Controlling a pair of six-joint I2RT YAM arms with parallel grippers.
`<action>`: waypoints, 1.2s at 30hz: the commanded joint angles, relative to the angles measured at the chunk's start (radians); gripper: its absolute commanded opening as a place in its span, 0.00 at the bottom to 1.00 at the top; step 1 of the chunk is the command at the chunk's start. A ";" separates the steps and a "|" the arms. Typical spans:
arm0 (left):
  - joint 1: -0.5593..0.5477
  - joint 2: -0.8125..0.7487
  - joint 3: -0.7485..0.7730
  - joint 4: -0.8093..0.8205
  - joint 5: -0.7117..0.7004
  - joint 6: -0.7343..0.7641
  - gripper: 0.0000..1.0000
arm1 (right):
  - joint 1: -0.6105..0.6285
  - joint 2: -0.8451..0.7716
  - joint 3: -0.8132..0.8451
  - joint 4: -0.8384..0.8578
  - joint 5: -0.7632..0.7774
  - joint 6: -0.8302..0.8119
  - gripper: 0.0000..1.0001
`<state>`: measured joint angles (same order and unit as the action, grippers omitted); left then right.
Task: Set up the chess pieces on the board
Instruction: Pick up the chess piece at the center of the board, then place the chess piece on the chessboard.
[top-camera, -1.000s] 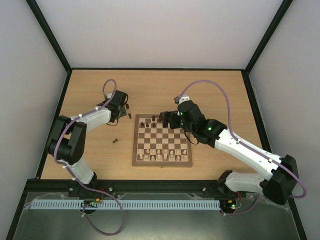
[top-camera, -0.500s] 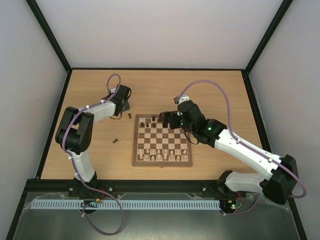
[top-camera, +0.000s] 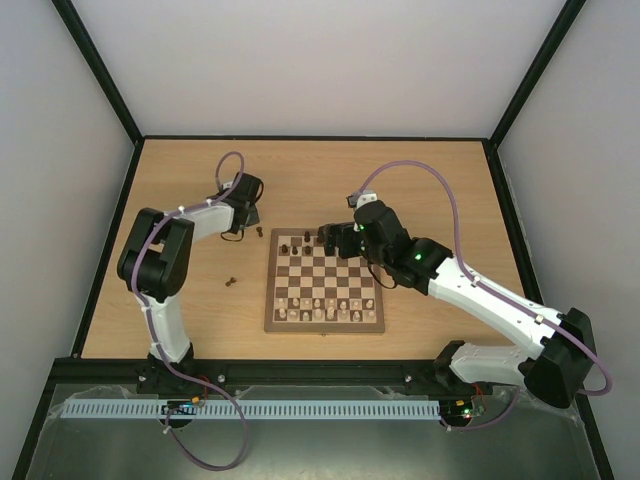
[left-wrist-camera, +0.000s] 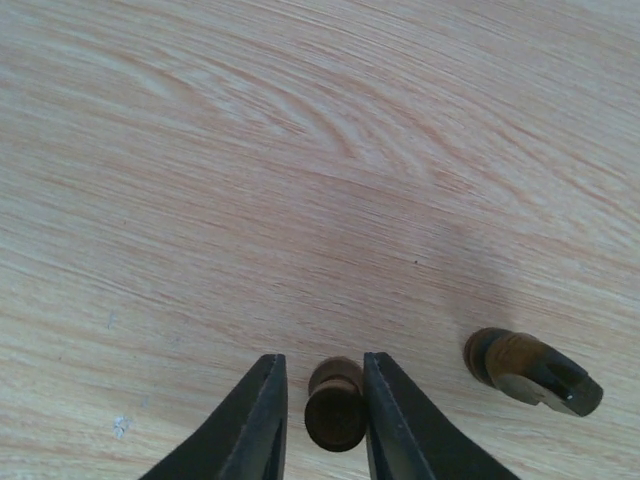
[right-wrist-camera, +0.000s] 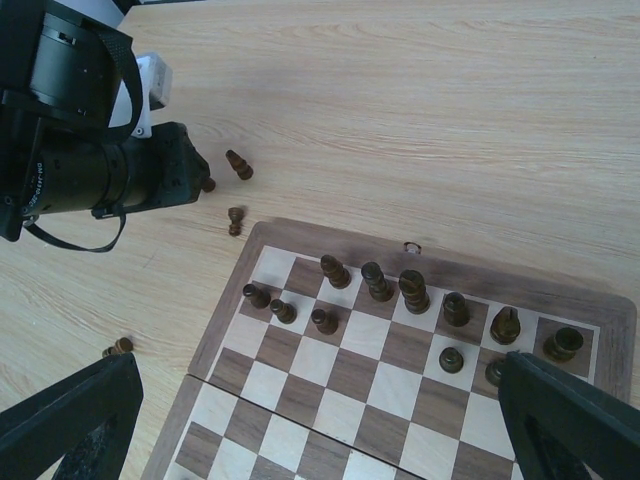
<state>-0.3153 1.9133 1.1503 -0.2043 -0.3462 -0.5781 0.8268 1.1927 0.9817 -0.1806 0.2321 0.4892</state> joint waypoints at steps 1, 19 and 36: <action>0.010 0.015 0.027 0.005 -0.006 0.010 0.21 | 0.004 0.007 -0.003 -0.003 -0.002 -0.009 0.98; -0.168 -0.275 -0.029 -0.160 0.113 0.049 0.12 | 0.005 0.000 -0.004 -0.001 -0.004 -0.008 0.98; -0.346 -0.217 0.031 -0.209 0.120 0.044 0.14 | 0.003 -0.004 -0.003 -0.006 0.006 -0.009 0.99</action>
<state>-0.6460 1.6672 1.1454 -0.3893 -0.2169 -0.5415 0.8268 1.1931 0.9817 -0.1806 0.2249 0.4892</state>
